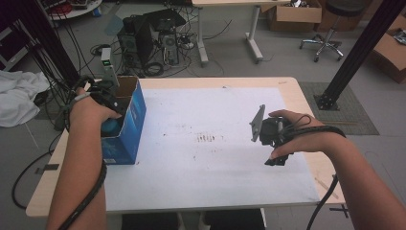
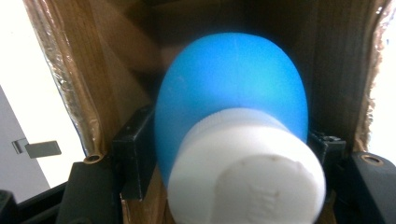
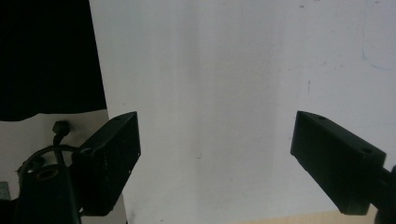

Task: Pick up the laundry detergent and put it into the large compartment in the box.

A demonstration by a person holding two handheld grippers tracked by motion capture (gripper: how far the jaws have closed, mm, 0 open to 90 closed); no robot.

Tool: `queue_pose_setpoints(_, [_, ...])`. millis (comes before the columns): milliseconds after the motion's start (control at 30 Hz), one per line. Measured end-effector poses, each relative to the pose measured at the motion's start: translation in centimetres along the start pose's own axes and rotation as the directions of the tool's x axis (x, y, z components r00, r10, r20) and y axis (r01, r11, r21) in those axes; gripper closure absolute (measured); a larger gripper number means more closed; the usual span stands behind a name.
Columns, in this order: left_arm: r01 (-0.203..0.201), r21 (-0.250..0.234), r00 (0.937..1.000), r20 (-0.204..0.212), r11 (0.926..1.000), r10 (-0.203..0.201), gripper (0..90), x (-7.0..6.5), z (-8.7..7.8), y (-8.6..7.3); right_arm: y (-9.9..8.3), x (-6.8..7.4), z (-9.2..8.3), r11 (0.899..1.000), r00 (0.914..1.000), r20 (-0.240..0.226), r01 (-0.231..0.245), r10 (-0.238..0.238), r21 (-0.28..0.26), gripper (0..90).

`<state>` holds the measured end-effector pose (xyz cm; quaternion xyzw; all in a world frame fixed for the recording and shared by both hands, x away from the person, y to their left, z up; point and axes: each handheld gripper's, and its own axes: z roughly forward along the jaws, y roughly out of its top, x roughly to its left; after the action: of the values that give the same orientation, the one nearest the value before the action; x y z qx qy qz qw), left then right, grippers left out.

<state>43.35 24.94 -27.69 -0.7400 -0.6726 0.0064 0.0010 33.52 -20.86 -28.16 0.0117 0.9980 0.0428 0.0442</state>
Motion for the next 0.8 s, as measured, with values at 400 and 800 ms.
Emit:
queue_pose_setpoints(400, [-0.008,-0.007,0.9999,-0.012,0.9999,0.008,30.5,-0.4,-1.4,-0.2,-0.4,0.0,-0.3,1.000,1.0000,0.001,-0.005,0.005,0.000,16.1])
queue_pose_setpoints(800, [-0.018,-0.051,0.9996,-0.025,0.9985,0.016,27.1,-0.7,-4.2,-0.7,0.0,-0.1,-0.3,1.000,1.0000,0.002,0.006,-0.006,0.003,16.1])
